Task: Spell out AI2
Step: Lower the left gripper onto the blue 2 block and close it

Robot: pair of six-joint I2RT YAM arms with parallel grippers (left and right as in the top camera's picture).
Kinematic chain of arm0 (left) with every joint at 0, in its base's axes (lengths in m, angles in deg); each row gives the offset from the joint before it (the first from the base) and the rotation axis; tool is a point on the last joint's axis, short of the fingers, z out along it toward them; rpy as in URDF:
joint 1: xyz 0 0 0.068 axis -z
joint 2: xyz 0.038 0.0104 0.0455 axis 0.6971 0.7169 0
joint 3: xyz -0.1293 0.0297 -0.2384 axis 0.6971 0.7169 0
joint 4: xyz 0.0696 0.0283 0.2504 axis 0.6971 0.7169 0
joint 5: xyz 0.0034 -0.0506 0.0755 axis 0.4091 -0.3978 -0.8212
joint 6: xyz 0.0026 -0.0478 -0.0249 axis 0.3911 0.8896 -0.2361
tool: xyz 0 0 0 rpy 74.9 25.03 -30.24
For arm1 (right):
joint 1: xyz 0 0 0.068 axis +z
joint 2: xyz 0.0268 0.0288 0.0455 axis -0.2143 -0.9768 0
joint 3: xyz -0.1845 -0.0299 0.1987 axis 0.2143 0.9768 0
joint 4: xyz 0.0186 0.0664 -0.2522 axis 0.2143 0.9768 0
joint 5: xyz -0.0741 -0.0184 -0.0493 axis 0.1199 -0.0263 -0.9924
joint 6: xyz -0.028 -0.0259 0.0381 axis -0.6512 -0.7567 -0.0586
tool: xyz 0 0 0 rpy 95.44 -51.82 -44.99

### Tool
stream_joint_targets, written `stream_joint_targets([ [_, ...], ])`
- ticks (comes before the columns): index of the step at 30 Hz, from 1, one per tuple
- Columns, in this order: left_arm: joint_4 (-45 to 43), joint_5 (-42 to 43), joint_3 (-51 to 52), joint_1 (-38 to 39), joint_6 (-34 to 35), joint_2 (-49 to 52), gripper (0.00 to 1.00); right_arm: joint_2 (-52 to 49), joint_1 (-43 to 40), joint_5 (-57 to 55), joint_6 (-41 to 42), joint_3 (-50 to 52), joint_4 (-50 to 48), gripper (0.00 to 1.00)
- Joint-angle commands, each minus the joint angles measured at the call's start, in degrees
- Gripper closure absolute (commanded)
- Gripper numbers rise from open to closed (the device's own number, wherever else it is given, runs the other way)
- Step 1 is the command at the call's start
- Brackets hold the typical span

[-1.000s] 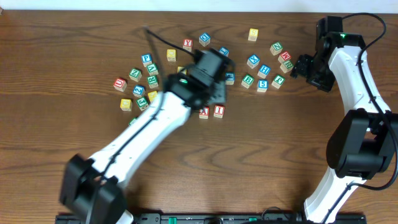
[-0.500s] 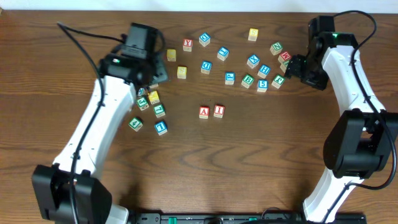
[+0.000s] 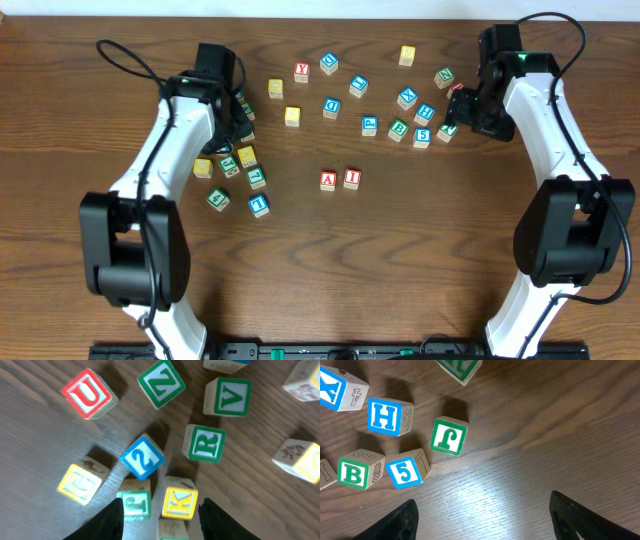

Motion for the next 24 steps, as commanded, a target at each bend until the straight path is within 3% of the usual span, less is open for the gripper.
stream_joint_targets([
  [1, -0.96, -1.01, 0.13, -0.33, 3.69, 1.97, 0.52, 1.62, 0.42, -0.52, -0.72, 0.09, 0.04, 0.21],
  [7, -3.28, -2.03, 0.13, -1.14, 8.66, 5.11, 0.52, 1.62, 0.42, -0.5, -1.14, 0.09, 0.09, 0.21],
  [24, -5.79, -4.02, 0.17, -1.36, 11.43, 6.38, 0.52, 1.62, 0.9, -0.52, -1.14, 0.09, 0.42, 0.2],
])
